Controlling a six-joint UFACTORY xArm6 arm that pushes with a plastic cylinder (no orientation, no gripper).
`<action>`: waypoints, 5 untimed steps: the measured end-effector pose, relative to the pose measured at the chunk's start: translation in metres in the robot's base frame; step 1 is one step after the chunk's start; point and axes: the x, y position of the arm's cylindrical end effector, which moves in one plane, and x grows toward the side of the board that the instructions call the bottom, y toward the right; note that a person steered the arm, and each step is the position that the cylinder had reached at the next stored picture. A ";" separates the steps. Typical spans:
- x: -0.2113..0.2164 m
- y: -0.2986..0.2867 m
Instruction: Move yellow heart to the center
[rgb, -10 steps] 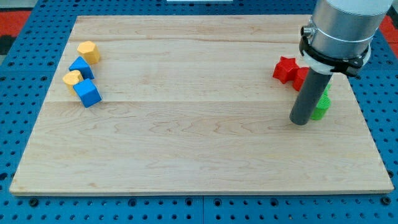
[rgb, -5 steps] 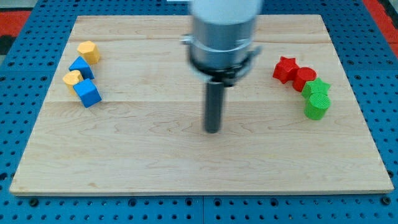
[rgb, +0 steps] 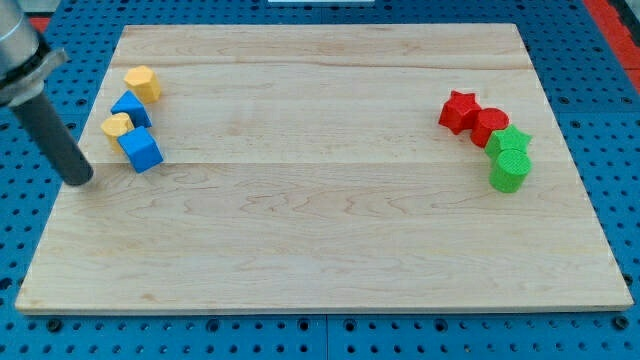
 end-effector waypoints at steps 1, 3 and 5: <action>-0.022 -0.008; -0.052 0.001; -0.052 0.073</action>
